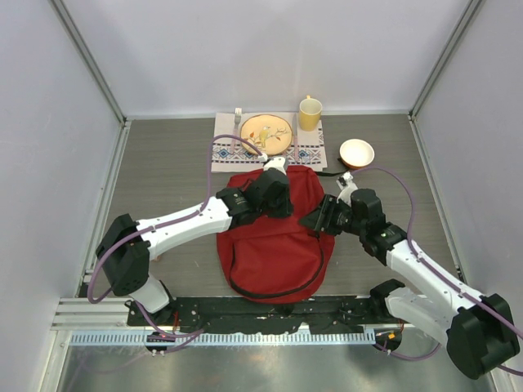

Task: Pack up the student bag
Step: Unzip the student bag at the center of the board.

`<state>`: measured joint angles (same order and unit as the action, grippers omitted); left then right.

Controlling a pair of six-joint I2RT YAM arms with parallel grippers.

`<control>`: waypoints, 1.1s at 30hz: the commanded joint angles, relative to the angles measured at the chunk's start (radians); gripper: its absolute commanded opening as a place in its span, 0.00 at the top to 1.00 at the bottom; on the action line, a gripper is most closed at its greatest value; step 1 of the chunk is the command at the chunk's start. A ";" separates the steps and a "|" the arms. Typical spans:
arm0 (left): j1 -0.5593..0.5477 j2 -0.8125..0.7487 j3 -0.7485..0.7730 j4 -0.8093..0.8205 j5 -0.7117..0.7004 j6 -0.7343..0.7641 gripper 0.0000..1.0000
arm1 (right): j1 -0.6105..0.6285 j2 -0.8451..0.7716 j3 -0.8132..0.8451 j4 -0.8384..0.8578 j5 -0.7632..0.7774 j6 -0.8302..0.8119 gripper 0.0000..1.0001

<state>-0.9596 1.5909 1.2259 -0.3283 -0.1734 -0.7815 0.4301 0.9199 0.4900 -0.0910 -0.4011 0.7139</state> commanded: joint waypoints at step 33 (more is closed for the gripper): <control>0.197 -0.345 -0.327 -0.224 -0.288 0.060 1.00 | 0.004 -0.081 -0.018 -0.055 0.214 0.033 0.99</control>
<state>-0.8356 1.3594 0.9756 -0.4431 -0.3344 -0.7525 0.4427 0.8440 0.4618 -0.1360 -0.2543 0.7437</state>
